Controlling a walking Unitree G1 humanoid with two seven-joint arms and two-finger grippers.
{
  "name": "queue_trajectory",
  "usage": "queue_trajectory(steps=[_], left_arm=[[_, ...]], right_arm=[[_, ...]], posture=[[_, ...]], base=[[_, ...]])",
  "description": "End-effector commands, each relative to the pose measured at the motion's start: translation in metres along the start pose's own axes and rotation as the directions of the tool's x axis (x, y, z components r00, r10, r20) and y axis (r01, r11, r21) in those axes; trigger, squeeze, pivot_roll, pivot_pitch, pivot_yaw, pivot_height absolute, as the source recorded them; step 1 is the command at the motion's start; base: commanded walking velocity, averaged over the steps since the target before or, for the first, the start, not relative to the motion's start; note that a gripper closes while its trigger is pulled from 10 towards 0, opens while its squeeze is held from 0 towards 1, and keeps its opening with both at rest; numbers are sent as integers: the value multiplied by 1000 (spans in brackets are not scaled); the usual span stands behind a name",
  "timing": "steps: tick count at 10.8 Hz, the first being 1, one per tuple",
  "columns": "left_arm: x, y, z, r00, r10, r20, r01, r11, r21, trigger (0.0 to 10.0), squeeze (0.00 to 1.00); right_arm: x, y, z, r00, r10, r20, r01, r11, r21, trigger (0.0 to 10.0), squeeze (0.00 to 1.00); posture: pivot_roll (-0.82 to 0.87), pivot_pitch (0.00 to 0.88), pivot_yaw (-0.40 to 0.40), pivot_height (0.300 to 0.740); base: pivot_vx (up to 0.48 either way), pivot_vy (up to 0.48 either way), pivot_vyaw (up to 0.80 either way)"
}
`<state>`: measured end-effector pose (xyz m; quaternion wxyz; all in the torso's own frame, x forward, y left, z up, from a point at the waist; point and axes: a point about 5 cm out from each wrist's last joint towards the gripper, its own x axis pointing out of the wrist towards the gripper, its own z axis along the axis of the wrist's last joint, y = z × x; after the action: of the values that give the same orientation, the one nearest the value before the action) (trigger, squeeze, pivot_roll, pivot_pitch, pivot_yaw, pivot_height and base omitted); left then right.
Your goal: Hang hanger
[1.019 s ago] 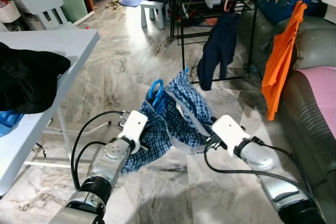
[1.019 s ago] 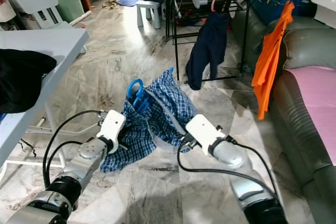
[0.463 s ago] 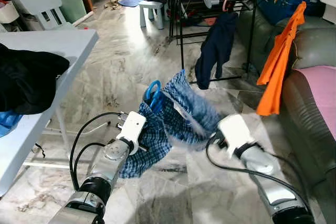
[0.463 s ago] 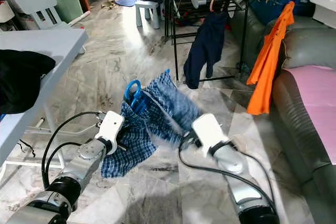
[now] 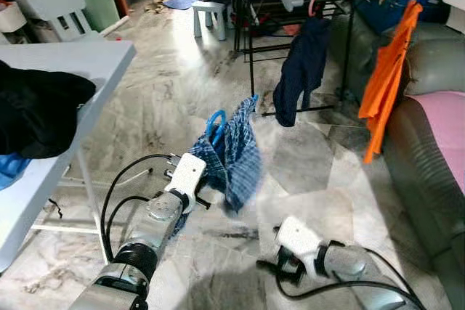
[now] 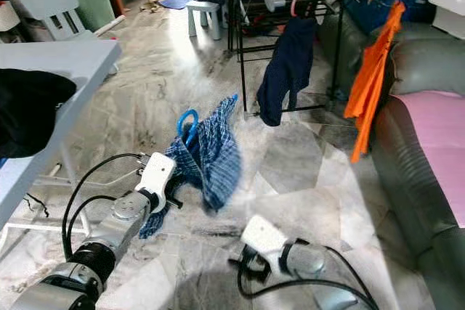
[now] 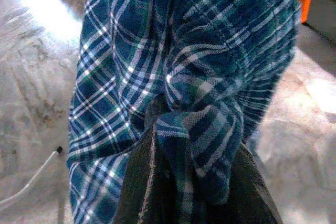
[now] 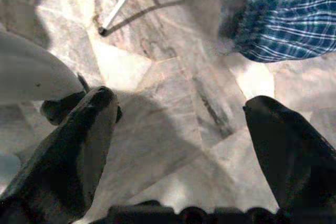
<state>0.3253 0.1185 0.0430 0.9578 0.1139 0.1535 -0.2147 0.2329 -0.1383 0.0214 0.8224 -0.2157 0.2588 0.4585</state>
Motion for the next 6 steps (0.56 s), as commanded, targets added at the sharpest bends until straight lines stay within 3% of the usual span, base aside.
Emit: queue_trajectory(steps=[1,2,3,4,5,6], left_arm=[[-1,2,3,999,-17,28,17,1000,12,0,0],[-2,1,4,998,-47,33,46,998,42,0,0],[-5,4,5,993,-112,30,108,988,114,0,0],[-7,6,4,987,-159,13,154,973,170,0,0],[-12,7,2,967,-254,-14,249,931,266,0,0],[-17,7,-1,948,-315,-43,310,887,342,0,0]], right_arm=[[-5,-7,11,999,-10,49,11,1000,-25,10000,1000],[-11,-20,17,994,-70,86,74,996,-40,10000,1000],[-29,-48,28,974,-188,128,203,971,-124,10000,1000],[-40,-65,34,956,-257,142,280,942,-183,10000,1000],[-59,-86,41,930,-337,149,367,885,-288,10000,1000],[-71,-95,45,929,-341,146,371,861,-349,10000,1000]], posture=[[-138,53,83,740],[-137,53,85,740],[-137,54,90,740],[-137,55,92,740],[-139,59,97,740],[-142,63,101,740]], base=[[0,0,0],[0,0,0],[0,0,0],[0,0,0],[0,0,0],[0,0,0]])
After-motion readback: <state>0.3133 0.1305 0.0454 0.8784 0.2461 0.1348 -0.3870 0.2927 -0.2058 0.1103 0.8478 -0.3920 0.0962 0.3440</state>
